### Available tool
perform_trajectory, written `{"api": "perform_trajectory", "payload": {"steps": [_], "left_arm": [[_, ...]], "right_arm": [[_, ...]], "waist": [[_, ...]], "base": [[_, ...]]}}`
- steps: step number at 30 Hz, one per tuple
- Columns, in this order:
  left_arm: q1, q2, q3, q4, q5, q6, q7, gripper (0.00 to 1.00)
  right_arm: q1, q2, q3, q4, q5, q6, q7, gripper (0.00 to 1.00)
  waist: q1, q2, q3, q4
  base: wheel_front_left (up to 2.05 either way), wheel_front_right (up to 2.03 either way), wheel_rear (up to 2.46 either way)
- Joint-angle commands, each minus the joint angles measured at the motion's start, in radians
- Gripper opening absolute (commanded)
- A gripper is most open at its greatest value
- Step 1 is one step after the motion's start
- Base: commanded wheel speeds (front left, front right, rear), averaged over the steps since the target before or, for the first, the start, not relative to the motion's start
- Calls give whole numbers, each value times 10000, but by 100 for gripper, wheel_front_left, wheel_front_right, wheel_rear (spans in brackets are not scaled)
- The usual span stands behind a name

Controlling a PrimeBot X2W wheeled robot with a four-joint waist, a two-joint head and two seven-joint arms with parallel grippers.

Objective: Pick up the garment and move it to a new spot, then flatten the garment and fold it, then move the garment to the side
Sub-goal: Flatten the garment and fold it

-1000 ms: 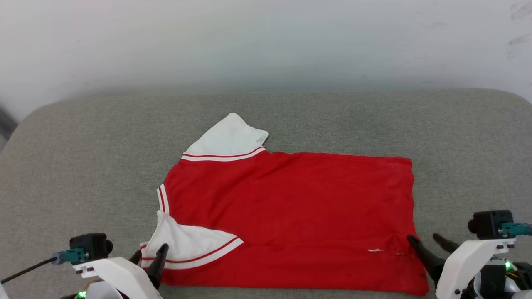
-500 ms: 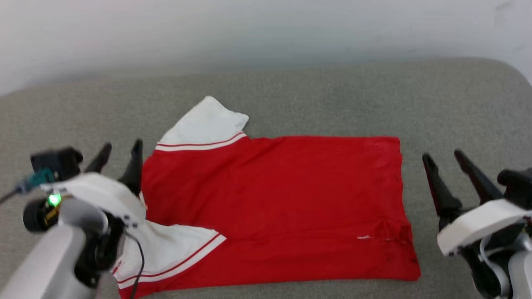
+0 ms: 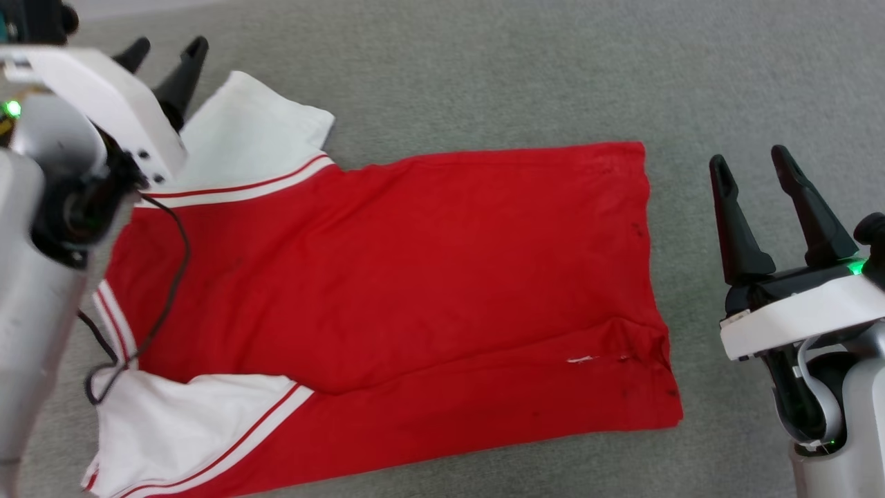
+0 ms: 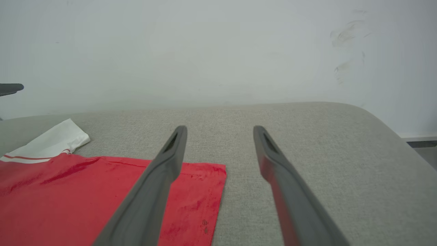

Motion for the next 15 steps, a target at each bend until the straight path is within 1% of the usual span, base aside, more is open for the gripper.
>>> {"api": "perform_trajectory", "payload": {"steps": [1, 5, 8, 10, 15], "left_arm": [[-362, 121, -92, 169, -47, -143, 371, 100], [-1520, 473, -496, 835, -142, -421, 2185, 100], [-1994, 744, -788, 1219, -241, -401, 3632, 100], [-2259, 923, -827, 1409, -327, -274, 4270, 100], [-2385, 1243, -1077, 1813, -168, -14, 5164, 100]], "right_arm": [[-184, 80, 34, -6, 76, -4, -88, 100], [-321, 211, 163, 148, 117, -4, -202, 100], [-335, 301, 243, 261, 156, -4, -314, 100], [-370, 361, 317, 293, 206, -4, -402, 100], [-412, 453, 426, 454, 372, -4, -520, 100]], "waist": [[-2, 0, 453, -462], [-2, 0, 736, -862], [-2, 0, 888, -1145], [-2, 0, 1014, -1319], [-2, 0, 1318, -1667]], "base": [[0, 0, 0], [0, 0, 0], [0, 0, 0], [0, 0, 0], [0, 0, 0]]}}
